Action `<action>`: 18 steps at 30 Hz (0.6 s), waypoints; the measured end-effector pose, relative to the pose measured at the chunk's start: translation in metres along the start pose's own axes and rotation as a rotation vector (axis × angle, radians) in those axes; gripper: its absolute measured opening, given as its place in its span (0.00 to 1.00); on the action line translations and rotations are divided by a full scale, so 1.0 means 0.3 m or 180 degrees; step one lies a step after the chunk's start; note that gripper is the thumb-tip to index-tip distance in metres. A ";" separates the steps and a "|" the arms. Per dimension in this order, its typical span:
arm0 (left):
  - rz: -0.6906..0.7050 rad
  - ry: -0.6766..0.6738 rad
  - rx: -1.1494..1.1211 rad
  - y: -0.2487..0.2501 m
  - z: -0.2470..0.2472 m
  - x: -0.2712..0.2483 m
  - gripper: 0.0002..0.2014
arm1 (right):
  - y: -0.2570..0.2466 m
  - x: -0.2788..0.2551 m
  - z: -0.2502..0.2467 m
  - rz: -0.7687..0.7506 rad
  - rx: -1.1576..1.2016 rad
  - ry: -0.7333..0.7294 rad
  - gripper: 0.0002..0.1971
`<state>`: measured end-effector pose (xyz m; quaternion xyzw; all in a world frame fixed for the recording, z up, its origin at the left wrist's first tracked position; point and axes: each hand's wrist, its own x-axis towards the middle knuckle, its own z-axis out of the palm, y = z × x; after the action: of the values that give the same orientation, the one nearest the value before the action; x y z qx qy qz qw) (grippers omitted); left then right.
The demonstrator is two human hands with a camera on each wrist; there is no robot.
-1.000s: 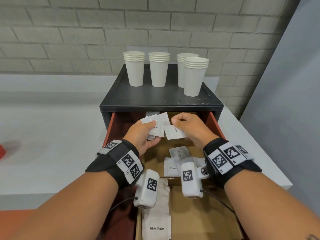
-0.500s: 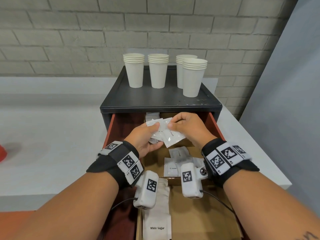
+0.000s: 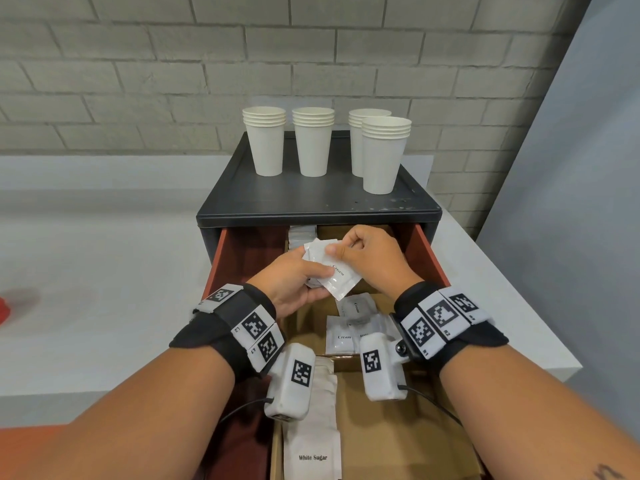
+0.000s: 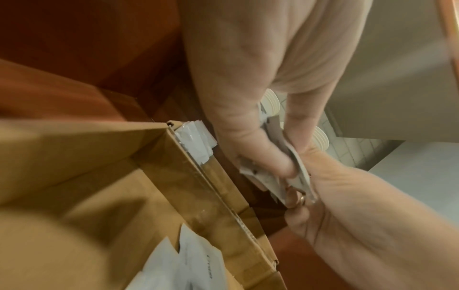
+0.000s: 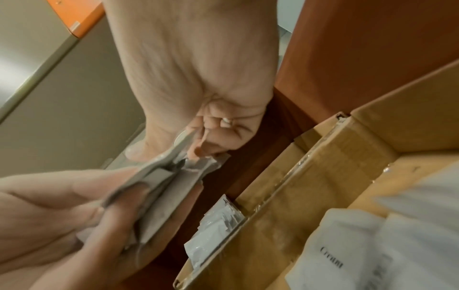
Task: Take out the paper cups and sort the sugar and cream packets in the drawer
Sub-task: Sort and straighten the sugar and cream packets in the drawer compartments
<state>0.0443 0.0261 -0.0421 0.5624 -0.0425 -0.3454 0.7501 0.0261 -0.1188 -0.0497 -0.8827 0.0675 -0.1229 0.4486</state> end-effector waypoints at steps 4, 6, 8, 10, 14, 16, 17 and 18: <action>0.0243 0.0201 -0.0254 0.000 -0.011 0.011 0.24 | -0.011 -0.007 -0.011 0.0439 0.0503 -0.0462 0.20; 0.0269 0.0246 -0.0405 0.001 -0.010 0.013 0.20 | -0.015 -0.013 -0.015 0.0551 0.0792 -0.0640 0.23; 0.0166 0.0323 -0.0716 0.005 -0.007 0.016 0.14 | -0.016 -0.011 -0.012 0.0577 0.0907 -0.0575 0.23; 0.0077 0.0410 -0.0996 0.009 -0.009 0.019 0.12 | -0.019 -0.008 -0.011 0.0638 0.1060 -0.0469 0.21; 0.0134 0.0502 -0.0868 0.004 -0.014 0.025 0.15 | -0.019 -0.005 -0.022 0.0723 0.1513 -0.0456 0.15; 0.0181 0.0458 -0.0677 0.001 -0.009 0.022 0.15 | -0.018 -0.009 -0.023 0.0722 0.1519 -0.0527 0.11; 0.0197 0.0452 -0.0580 0.000 -0.008 0.022 0.15 | -0.018 -0.012 -0.021 0.0722 0.1468 -0.0557 0.10; 0.0213 0.0455 -0.0495 -0.001 -0.008 0.022 0.15 | -0.019 -0.015 -0.018 0.0719 0.1384 -0.0590 0.10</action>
<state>0.0501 0.0243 -0.0452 0.5240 0.0194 -0.2814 0.8036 0.0203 -0.1186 -0.0428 -0.7599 0.0963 -0.0023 0.6429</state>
